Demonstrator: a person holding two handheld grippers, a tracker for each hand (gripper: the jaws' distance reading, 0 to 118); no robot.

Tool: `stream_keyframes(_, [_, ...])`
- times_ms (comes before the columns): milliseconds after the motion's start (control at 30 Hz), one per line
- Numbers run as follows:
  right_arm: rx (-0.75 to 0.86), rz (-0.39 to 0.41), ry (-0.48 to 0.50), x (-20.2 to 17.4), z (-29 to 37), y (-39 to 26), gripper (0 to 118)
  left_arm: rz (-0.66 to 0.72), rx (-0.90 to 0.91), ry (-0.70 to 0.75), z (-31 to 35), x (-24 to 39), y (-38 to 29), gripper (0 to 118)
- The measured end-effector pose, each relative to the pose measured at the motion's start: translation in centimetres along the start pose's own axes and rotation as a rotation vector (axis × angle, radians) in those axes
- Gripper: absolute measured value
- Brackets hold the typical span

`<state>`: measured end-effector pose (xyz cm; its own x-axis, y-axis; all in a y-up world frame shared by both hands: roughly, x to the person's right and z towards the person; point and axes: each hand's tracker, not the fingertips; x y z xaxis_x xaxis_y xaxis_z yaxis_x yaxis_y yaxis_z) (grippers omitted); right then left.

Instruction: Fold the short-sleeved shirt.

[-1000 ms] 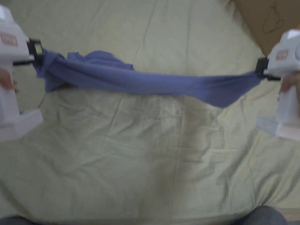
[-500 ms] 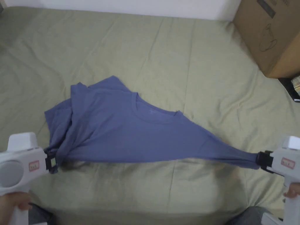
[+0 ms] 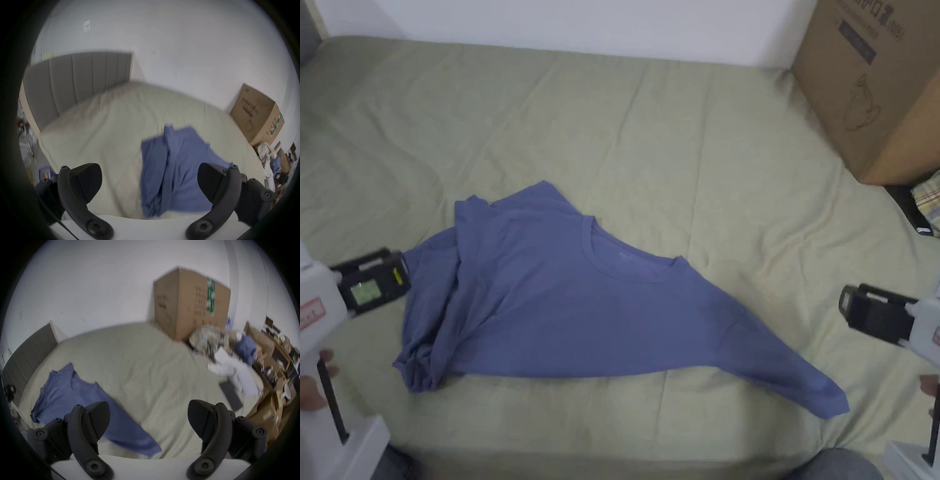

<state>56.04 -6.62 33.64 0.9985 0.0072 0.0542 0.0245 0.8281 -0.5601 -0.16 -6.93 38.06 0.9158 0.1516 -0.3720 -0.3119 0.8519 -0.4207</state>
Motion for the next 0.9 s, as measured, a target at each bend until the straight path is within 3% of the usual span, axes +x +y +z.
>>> stream_keyframes(167, [0.281, 0.075, 0.058, -4.6, 4.6, 2.4, 104, -0.128, 0.325, 0.029, 3.3, 3.6, 2.2, 118])
stream_keyframes(267, [0.383, 0.127, 0.075, -7.5, 6.2, 2.5, 115, -0.214, 0.398, 0.018, 4.8, 5.7, 1.9, 118])
stream_keyframes(367, [0.398, 0.123, 0.085, -9.5, 6.8, 2.2, 117, -0.261, 0.391, -0.039, 5.5, 7.2, 1.0, 116])
stream_keyframes(433, [0.407, 0.101, 0.115, -9.9, 6.6, 1.9, 116, -0.279, 0.383, -0.085, 5.9, 7.9, 0.5, 106])
stream_keyframes(500, [0.398, 0.077, 0.124, -10.5, 6.7, 1.6, 113, -0.283, 0.377, -0.108, 6.0, 8.3, 0.0, 77])
stream_keyframes(533, [0.394, 0.071, 0.127, -10.7, 6.7, 1.4, 109, -0.283, 0.368, -0.115, 6.0, 8.5, -0.2, 61])
stream_keyframes(600, [0.393, 0.058, 0.144, -10.7, 6.6, 1.1, 79, -0.283, 0.351, -0.132, 5.9, 8.8, -0.5, 22])
stream_keyframes(633, [0.39, 0.057, 0.155, -10.8, 6.6, 1.0, 57, -0.281, 0.345, -0.137, 5.9, 8.8, -0.7, 9])
stream_keyframes(667, [0.384, 0.058, 0.162, -10.9, 6.6, 0.9, 21, -0.278, 0.343, -0.138, 5.9, 8.9, -0.9, 0])
stream_keyframes(700, [0.381, 0.061, 0.163, -10.8, 6.3, 0.8, 0, -0.276, 0.339, -0.142, 6.0, 8.8, -1.0, 0])
stream_keyframes(900, [0.386, 0.065, 0.166, -11.1, 6.6, 0.3, 0, -0.258, 0.307, -0.149, 6.2, 7.8, -1.5, 0])
